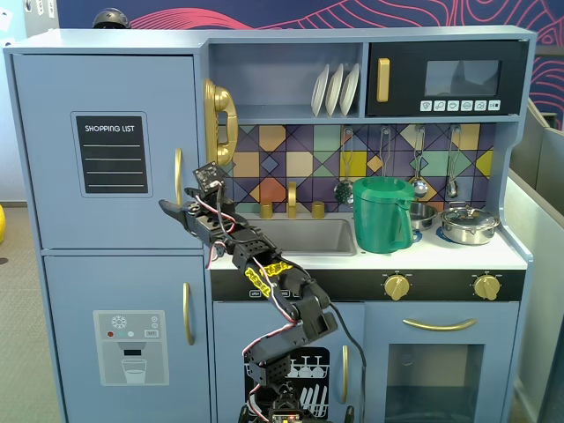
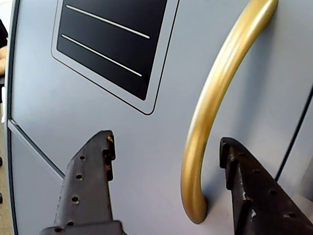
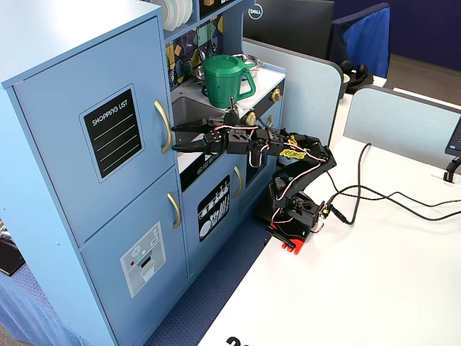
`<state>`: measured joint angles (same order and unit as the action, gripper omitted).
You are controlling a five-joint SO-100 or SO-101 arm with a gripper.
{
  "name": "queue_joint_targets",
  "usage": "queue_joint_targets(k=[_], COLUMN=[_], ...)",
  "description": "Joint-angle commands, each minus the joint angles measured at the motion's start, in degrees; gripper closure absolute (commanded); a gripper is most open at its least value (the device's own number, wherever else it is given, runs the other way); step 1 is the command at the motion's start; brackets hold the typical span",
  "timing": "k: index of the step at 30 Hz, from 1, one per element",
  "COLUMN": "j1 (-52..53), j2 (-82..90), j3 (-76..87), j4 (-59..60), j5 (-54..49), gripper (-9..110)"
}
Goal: Open the left cabinet door
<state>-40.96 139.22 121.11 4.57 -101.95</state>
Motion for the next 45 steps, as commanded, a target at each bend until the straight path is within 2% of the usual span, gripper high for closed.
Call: queue_joint_targets(k=[1,9,25,34,45], j1=[-1.41,-5.71,-30.76,-22.5,-5.27], j2=[-2.64,-7.38,-0.44,10.81,37.27], j3=[-6.24,-8.17,11.87,21.45,31.82], j4=[-3.16,-5.1,-21.36,-23.73,-11.07], j5=[-0.35,-5.89,-30.06,-28.48,-19.51], gripper=[81,83,84,85,85])
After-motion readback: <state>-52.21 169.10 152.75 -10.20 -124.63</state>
